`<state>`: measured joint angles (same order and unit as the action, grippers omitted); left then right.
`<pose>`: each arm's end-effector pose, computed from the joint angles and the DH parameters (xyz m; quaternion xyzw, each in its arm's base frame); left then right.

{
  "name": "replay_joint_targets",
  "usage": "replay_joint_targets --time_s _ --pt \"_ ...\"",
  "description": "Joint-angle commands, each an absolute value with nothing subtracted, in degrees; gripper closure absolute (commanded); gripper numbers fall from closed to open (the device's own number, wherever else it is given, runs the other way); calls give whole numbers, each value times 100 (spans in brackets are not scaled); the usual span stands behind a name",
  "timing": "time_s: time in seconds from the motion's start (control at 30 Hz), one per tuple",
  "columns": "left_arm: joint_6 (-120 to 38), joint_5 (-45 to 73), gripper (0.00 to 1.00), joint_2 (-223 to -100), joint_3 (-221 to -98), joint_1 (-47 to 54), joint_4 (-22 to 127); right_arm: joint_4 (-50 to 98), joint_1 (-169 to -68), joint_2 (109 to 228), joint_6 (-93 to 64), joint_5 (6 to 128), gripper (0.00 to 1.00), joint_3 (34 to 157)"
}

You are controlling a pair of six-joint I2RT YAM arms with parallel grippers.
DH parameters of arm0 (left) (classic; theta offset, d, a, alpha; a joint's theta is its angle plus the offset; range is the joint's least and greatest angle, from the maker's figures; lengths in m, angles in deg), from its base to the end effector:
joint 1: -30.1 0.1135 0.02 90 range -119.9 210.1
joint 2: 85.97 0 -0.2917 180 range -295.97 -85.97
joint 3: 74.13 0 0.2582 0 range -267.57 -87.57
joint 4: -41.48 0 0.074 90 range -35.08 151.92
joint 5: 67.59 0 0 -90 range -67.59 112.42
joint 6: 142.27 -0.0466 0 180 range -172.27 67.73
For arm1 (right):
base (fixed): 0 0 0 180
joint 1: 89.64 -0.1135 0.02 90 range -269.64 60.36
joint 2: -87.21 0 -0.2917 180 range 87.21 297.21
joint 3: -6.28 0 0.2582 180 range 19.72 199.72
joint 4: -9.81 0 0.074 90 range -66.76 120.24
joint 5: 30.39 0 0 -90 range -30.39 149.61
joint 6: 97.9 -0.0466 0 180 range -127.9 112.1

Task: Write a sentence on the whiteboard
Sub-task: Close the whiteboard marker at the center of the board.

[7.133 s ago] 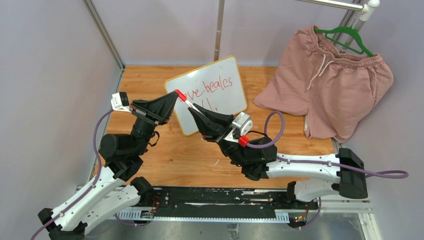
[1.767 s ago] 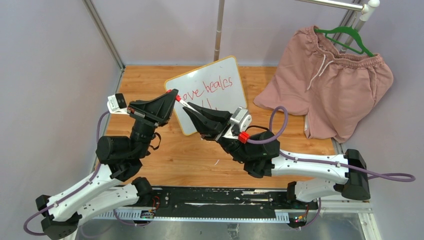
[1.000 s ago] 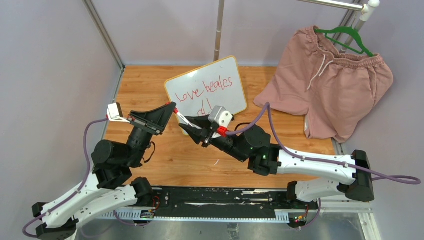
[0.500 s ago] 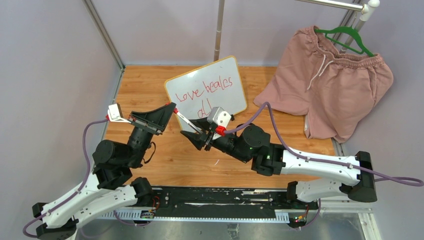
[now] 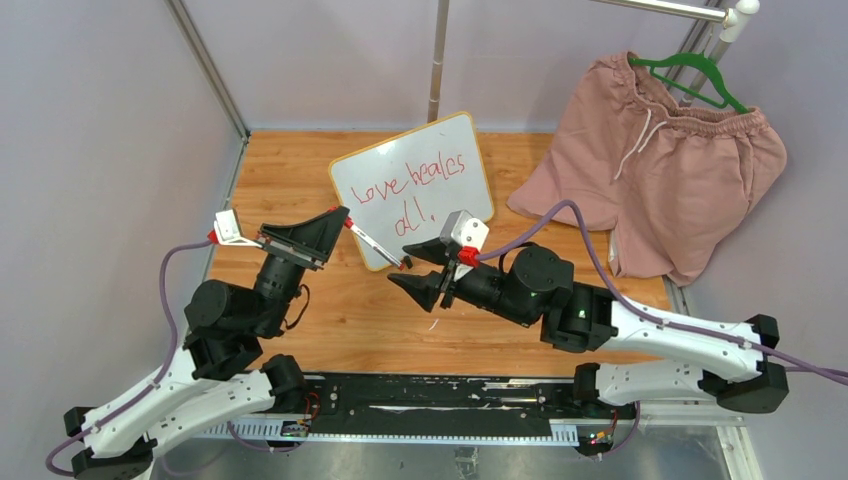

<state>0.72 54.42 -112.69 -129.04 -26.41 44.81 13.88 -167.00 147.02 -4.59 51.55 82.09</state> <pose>0.0703 -0.0614 0.4144 -0.2164 0.5244 -0.5759 0.5887 0.0587 0.2318 0.4616 -0.3650 0.5142 0.4312 0.6453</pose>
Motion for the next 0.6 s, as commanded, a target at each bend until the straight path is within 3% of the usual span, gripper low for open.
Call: replay_joint_targets --time_s 0.0,0.17,0.27,0.57 --pt "-329 5468 100 -11232 -13216 -2694 4875 2921 -16681 14518 -741 5172 46 9007" --pt "-863 4542 100 -11342 -13542 -2692 5344 4411 -16471 14713 -1231 5627 46 10071" --pt "-1143 3936 100 -11325 -13573 -2692 5464 4760 -15894 14769 -1707 6944 47 10221" --pt "-1662 2712 100 -11288 -13730 -2689 5746 3379 -15520 14624 -2739 8306 49 9061"
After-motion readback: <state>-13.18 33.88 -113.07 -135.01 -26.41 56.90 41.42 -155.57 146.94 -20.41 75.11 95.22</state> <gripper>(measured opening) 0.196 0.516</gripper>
